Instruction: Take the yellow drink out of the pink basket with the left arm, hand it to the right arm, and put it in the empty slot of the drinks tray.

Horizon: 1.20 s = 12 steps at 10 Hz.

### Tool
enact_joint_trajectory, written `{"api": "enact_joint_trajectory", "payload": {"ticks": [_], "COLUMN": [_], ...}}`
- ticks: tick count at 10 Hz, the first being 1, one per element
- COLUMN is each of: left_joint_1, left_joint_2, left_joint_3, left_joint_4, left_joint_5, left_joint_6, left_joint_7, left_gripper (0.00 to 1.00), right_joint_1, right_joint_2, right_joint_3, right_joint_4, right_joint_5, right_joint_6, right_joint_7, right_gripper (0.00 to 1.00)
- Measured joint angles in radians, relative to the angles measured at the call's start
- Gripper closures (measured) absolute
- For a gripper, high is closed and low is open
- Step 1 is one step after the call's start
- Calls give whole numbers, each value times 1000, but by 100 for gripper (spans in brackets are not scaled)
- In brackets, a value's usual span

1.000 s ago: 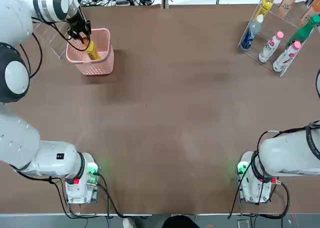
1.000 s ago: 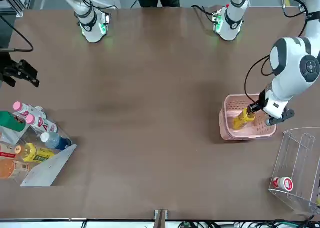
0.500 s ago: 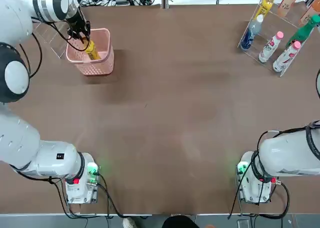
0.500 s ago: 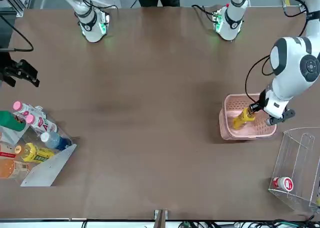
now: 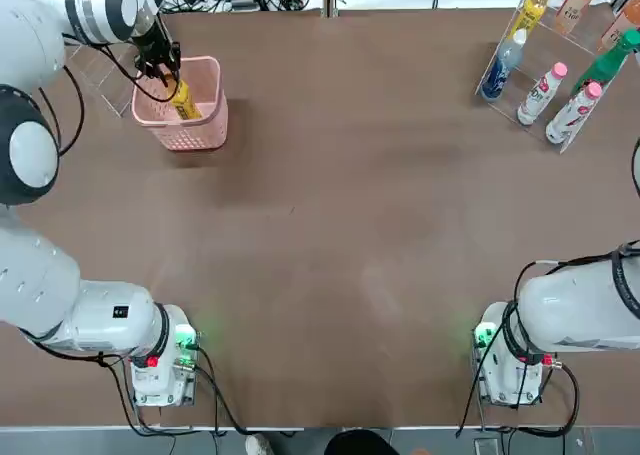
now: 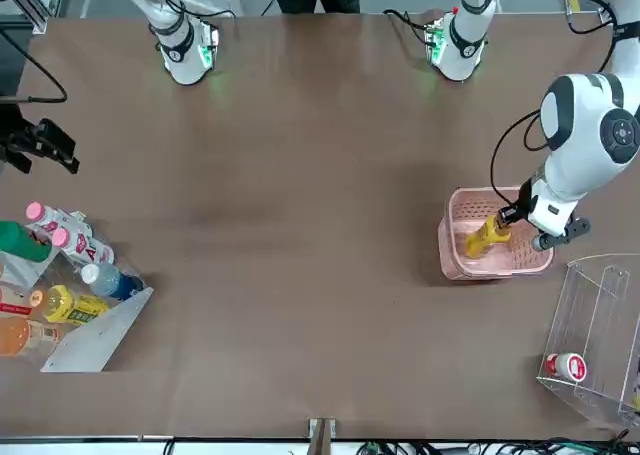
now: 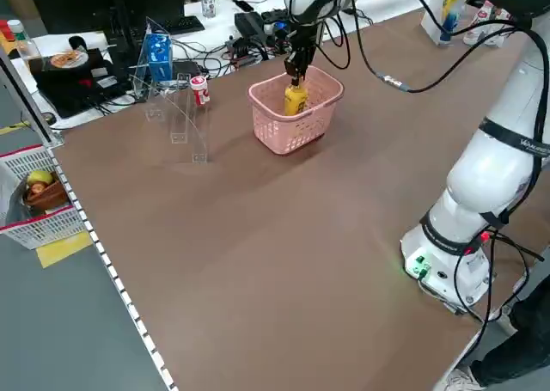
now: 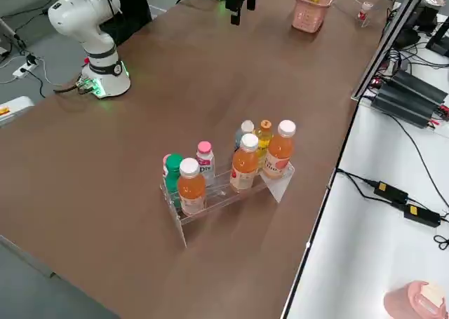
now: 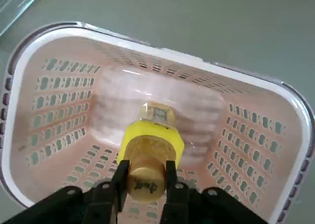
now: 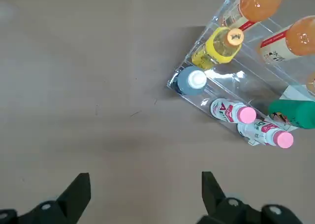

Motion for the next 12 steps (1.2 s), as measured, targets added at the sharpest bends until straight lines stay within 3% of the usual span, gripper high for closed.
{"api": "enact_joint_trajectory", "payload": {"ticks": [8,12], "left_joint_1": [0,-3], "left_joint_2": [-9,-42], "left_joint_3": [-1,-9], "left_joint_4": [58,152], "left_joint_5": [5,5], "left_joint_6": [6,-139], "left_joint_7": [7,7], "left_gripper": [66,66], "right_joint_1": [0,0], "right_joint_2": [0,0], "right_joint_3": [0,0], "right_joint_4": [0,0], "right_joint_5": [0,0], "right_joint_6": [0,0], "right_joint_7": [0,0], "right_gripper": [0,0]}}
